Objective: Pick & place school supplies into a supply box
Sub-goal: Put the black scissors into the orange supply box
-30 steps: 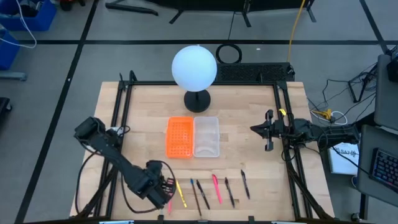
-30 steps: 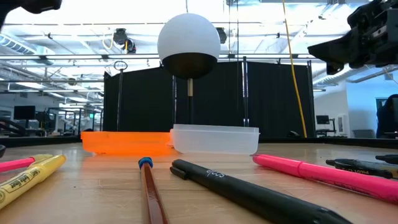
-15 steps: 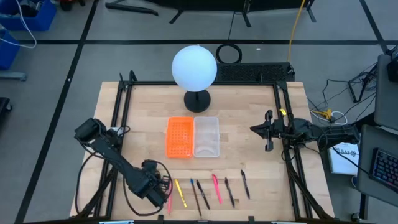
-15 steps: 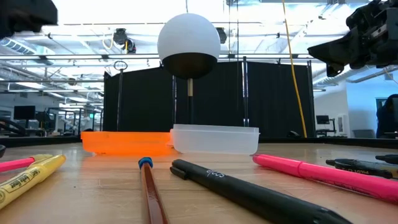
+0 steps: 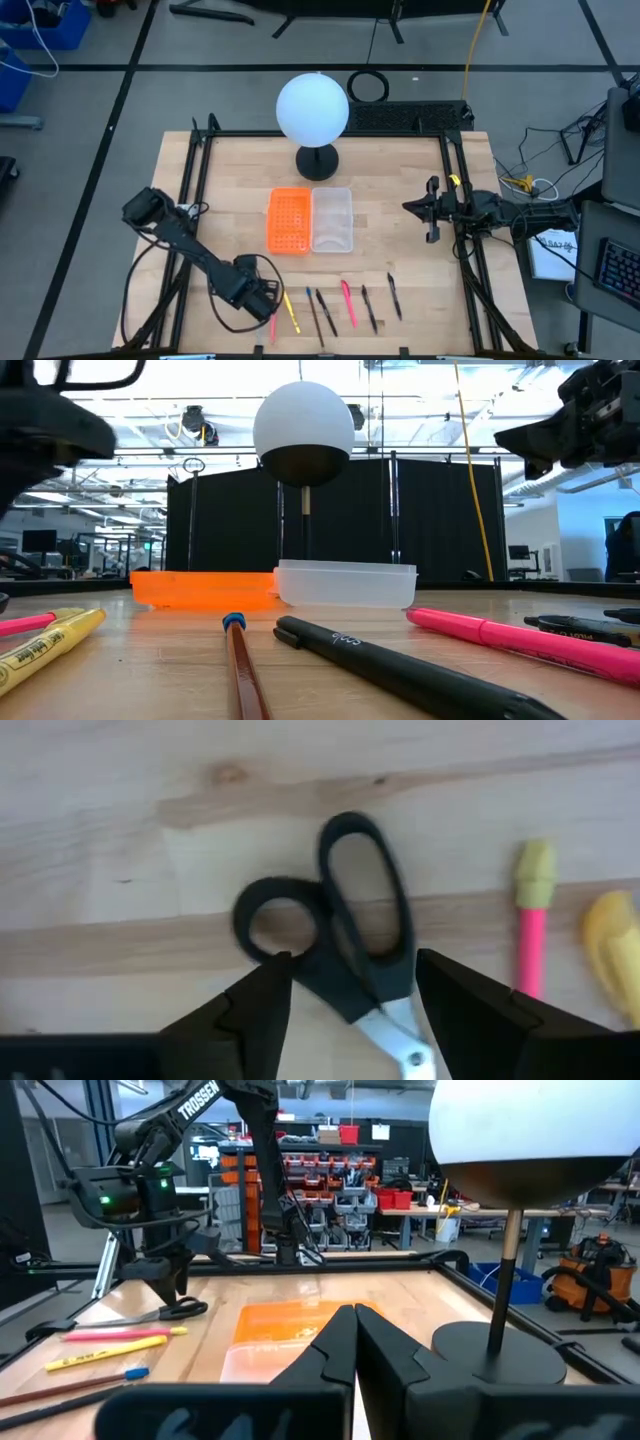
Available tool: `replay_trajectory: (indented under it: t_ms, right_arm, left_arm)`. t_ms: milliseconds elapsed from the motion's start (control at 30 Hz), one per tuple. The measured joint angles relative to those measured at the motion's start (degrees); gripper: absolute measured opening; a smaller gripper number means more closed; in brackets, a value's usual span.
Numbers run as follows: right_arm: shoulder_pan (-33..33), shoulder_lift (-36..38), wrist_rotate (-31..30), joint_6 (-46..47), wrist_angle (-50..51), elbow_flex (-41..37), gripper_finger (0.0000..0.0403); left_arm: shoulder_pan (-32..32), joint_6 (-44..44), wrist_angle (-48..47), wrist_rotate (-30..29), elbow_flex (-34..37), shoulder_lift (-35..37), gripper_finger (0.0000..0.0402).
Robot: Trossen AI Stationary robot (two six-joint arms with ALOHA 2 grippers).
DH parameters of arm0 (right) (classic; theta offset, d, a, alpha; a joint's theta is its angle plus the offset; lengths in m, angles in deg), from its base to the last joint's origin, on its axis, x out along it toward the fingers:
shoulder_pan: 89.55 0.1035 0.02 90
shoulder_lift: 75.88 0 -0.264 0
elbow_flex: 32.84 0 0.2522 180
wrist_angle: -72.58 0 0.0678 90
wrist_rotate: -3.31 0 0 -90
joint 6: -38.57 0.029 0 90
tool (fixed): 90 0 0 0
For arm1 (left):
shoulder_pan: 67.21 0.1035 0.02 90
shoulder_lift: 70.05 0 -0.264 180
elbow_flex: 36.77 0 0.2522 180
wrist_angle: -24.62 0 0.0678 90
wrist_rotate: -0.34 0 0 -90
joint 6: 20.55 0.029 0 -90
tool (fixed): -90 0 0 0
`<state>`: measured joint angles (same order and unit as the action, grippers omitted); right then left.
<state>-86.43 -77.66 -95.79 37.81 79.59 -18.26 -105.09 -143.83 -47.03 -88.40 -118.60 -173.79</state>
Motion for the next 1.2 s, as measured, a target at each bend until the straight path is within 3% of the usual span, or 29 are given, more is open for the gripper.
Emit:
replay_trajectory:
  t_ms: [433, 800, 1100, 1200]
  right_arm:
    - [0.0, 0.0, 0.1, 0.1, -0.1, 0.0, 0.0]
    - [0.0, 0.0, 0.1, 0.1, -0.1, 0.0, 0.0]
    - [0.0, -0.1, 0.2, 0.1, 0.0, 0.0, 0.0]
    - [0.0, -0.3, 0.1, 0.1, 0.0, 0.0, 0.0]
  left_arm:
    - [0.4, -1.5, -0.5, -1.7, 0.2, -0.2, 0.0223]
    - [-0.5, -4.7, 1.7, 0.8, 5.0, -0.3, 0.0223]
    - [-0.4, -2.2, 10.2, 1.1, 10.1, 0.1, 0.0221]
    - [-0.4, -1.9, 11.9, 0.8, 11.5, 0.3, 0.0203]
